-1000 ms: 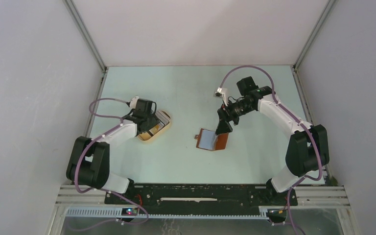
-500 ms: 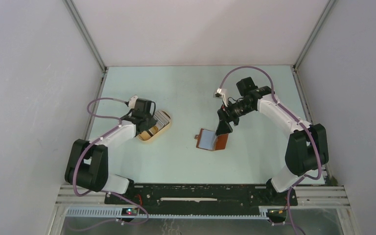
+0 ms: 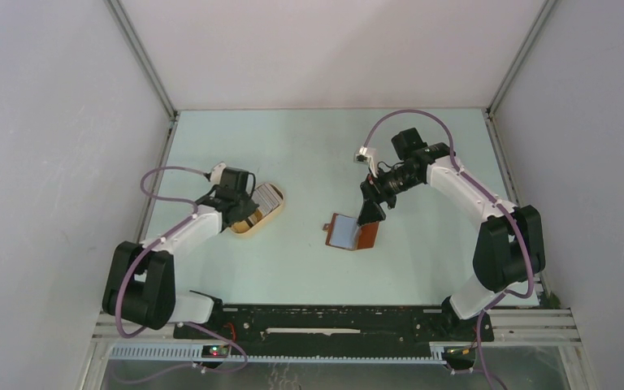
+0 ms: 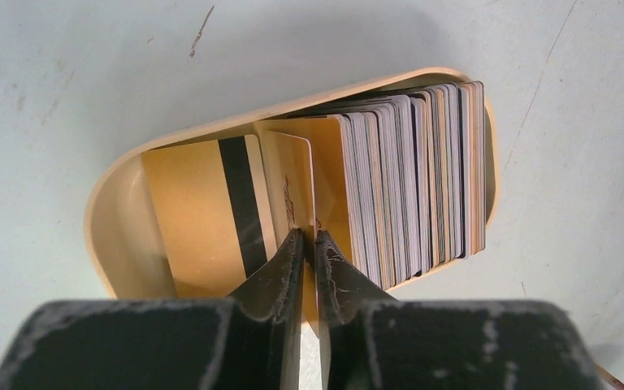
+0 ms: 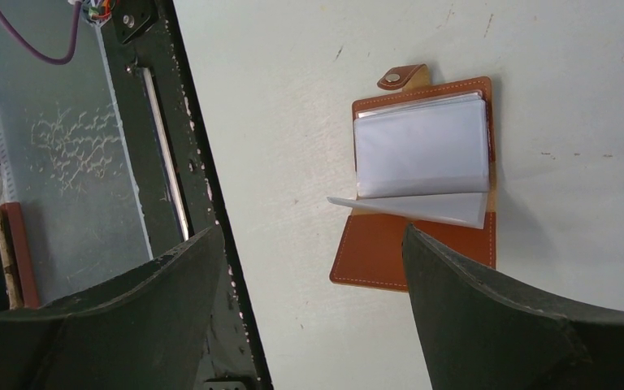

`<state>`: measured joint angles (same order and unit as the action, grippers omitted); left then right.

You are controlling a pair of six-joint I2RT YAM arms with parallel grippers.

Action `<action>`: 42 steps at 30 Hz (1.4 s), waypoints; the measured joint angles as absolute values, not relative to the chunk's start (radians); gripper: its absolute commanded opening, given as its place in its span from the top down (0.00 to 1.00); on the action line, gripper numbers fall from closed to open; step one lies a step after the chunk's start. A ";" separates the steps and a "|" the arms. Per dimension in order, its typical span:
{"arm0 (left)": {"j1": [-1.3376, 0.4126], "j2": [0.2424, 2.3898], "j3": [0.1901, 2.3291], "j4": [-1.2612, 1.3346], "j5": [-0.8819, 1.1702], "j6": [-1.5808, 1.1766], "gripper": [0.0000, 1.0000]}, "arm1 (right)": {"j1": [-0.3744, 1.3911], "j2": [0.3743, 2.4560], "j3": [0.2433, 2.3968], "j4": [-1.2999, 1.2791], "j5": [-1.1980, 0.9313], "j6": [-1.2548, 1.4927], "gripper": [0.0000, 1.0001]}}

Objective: Put the credit cards into the card holder
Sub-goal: Pick up the credit card from the storage box.

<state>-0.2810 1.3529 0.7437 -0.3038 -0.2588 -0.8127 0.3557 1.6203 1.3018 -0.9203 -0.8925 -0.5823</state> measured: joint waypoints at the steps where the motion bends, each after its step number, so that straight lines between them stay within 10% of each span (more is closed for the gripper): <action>1: -0.281 1.346 0.739 -0.306 -0.259 -0.813 0.95 | 0.356 1.620 1.302 -0.921 -0.892 -0.582 0.11; 28: -0.279 0.958 0.598 -0.315 -0.070 -0.732 1.00 | 0.375 1.622 1.303 -0.928 -0.910 -0.599 0.11; 42: -0.475 0.882 0.458 0.231 0.391 -0.601 1.00 | 0.382 1.541 1.303 -0.945 -1.024 -0.634 0.11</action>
<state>-0.4751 0.8818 0.4580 0.2310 0.3908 -0.6006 0.3824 1.5410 1.3029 -0.9451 -1.0241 -0.6338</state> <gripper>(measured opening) 0.007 0.892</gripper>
